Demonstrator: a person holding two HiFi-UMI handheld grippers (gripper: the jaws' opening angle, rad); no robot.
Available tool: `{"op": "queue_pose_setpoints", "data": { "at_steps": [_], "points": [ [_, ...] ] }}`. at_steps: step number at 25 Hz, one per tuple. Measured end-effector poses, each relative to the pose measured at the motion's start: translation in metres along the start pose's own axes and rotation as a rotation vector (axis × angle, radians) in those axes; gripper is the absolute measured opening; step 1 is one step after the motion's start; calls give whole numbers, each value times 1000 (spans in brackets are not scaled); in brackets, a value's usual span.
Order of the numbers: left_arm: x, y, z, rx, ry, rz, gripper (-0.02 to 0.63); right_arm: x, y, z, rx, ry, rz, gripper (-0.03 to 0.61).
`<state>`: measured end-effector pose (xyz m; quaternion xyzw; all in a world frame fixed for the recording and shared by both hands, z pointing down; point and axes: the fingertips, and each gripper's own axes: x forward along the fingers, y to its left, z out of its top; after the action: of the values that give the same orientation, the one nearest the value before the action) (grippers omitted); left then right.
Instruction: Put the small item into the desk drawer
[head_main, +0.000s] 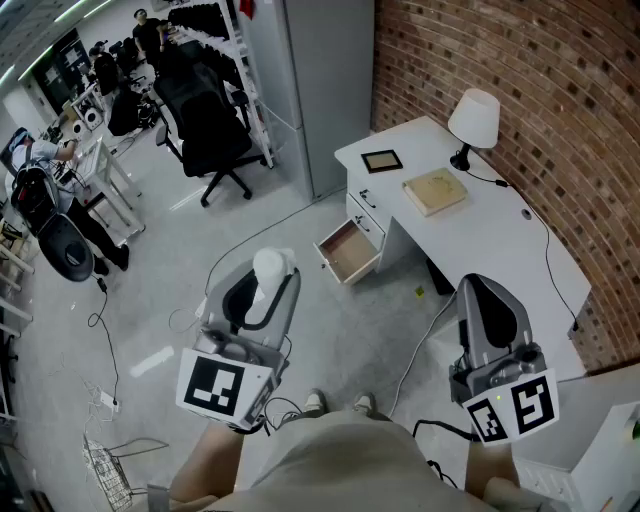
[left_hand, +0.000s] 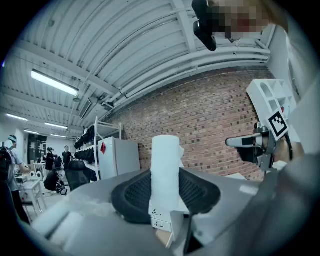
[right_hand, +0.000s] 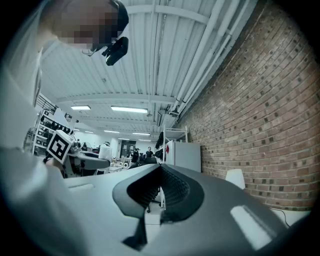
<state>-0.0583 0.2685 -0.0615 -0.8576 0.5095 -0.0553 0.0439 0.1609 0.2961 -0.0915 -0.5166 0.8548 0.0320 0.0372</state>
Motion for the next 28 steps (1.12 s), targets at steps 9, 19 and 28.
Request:
{"op": "queue_pose_setpoints", "data": {
  "at_steps": [9,19,28],
  "points": [
    [14,-29,2,1,8,11,147,-13,-27,-2,22,-12,34,3],
    [24,-46,0,9,13,56,146,-18,-40,-17,21,15,96,3],
    [36,-37,-19,-1,25,62,146,8,-40,-44,30,43,130,3]
  ]
}}
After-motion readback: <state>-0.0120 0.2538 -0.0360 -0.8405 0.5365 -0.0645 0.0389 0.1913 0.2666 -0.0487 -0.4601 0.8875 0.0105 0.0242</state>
